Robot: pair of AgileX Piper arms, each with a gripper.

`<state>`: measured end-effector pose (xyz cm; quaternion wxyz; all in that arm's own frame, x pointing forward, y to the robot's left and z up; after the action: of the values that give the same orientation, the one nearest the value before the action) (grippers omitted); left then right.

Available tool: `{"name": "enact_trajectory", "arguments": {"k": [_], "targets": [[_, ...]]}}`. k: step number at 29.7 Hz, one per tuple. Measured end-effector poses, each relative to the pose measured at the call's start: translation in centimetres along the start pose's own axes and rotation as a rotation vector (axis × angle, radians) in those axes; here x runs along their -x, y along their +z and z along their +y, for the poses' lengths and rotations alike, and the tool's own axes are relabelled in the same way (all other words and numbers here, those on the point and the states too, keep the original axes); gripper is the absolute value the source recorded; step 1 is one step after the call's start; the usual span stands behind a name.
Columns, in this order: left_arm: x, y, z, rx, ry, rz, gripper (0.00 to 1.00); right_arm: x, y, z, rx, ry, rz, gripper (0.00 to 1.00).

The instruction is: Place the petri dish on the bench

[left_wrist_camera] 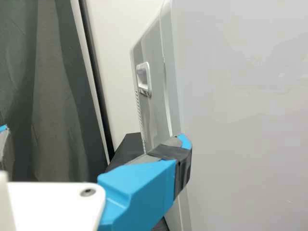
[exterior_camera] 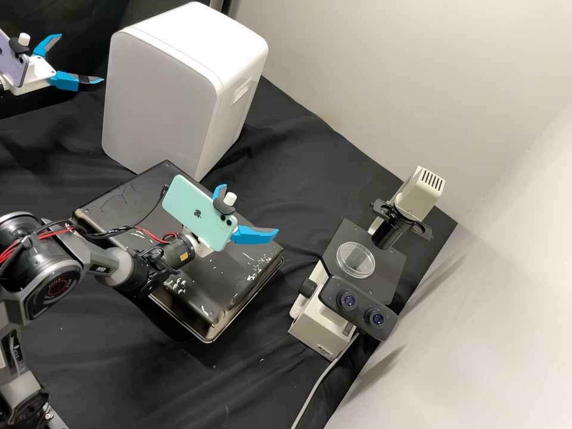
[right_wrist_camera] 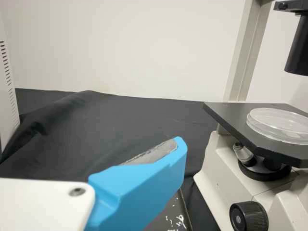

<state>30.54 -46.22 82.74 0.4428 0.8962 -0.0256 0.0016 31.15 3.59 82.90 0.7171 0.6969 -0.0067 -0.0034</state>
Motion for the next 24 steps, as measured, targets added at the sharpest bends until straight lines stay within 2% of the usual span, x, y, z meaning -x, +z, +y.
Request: {"name": "enact_trajectory", "arguments": {"k": [11, 16, 21, 22, 24], "targets": [[0.0, 0.0, 0.0, 0.0, 0.0, 0.0, 1.0, 0.0, 0.0, 0.0, 0.0, 0.0, 0.0, 1.0], [0.0, 0.3, -0.04, -0.008, -0.001, -0.01, 1.0, 0.0, 0.0, 0.0, 0.0, 0.0, 0.0, 1.0], [0.7, 1.9, -0.23, 0.001, -0.011, -0.056, 1.0, 0.0, 0.0, 0.0, 0.0, 0.0, 0.0, 1.0], [1.0, 2.2, -0.31, -0.003, -0.015, -0.064, 1.0, 0.0, 0.0, 0.0, 0.0, 0.0, 0.0, 1.0], [1.7, 3.3, -0.31, -0.023, -0.014, -0.09, 1.0, 0.0, 0.0, 0.0, 0.0, 0.0, 0.0, 1.0]]}}
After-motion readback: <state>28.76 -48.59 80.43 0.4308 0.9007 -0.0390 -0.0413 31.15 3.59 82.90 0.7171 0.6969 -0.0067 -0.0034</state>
